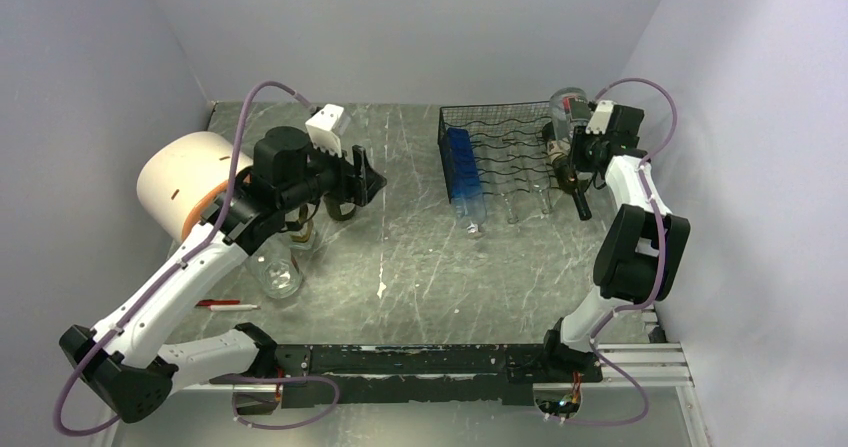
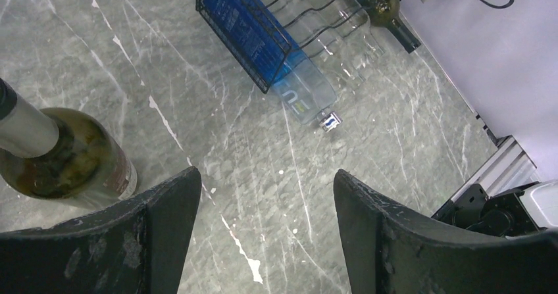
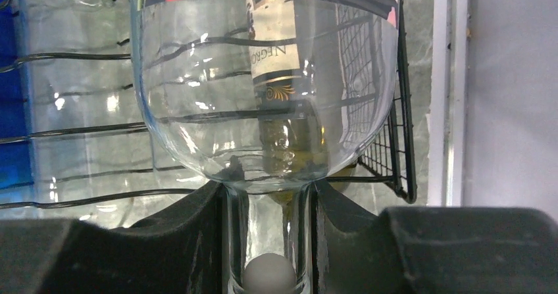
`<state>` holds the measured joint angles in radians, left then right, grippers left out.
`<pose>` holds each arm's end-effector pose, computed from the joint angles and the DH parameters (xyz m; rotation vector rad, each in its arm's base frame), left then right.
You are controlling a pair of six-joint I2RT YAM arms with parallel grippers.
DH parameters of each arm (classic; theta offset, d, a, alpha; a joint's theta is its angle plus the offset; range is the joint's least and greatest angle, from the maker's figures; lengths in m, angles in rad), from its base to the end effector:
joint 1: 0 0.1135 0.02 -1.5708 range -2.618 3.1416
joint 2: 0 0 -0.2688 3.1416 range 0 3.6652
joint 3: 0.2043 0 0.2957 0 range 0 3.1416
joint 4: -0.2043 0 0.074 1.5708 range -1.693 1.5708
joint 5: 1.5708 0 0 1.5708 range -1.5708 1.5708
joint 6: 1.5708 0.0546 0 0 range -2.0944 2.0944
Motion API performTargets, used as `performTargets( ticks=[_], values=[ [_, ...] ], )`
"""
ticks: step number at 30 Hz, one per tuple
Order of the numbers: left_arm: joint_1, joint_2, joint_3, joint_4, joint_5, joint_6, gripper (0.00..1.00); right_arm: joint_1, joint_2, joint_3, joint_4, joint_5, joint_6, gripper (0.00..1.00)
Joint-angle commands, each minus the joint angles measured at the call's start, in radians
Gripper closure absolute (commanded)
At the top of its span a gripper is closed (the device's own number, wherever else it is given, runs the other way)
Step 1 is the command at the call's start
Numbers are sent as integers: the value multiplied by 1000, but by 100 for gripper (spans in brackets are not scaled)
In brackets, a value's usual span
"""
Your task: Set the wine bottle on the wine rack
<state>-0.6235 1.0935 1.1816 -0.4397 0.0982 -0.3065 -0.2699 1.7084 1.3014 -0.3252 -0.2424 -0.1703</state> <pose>0.2405 -0.1796 0.3933 0.3809 1.9507 -0.7093 0.4285 -0.1049 0.2353 -0.0101 2.2775 0.0490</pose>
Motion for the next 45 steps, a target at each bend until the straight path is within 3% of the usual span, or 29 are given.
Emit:
performTargets(
  ticks=[1, 12, 21, 26, 32, 37, 45],
  values=[
    [-3, 12, 45, -6, 33, 24, 22, -6, -27, 71, 135, 31, -35, 73],
    [-2, 26, 68, -14, 26, 33, 22, -6, -49, 38, 159, 100, -17, 42],
    [-2, 16, 75, -17, 7, 38, 22, -4, -131, 8, 158, 144, 38, 26],
    [-3, 1, 70, -11, -4, 35, 22, -5, -211, -20, 168, 133, 116, 21],
    [-2, -15, 66, -8, -18, 31, 22, 13, -293, -67, 202, -23, 211, 21],
    [-3, -43, 77, -7, -78, 40, 22, 123, -400, -143, 286, -79, 293, 22],
    [-3, -100, 124, -18, -156, 80, 21, 479, -490, -190, 333, 50, 451, 23]
  ],
)
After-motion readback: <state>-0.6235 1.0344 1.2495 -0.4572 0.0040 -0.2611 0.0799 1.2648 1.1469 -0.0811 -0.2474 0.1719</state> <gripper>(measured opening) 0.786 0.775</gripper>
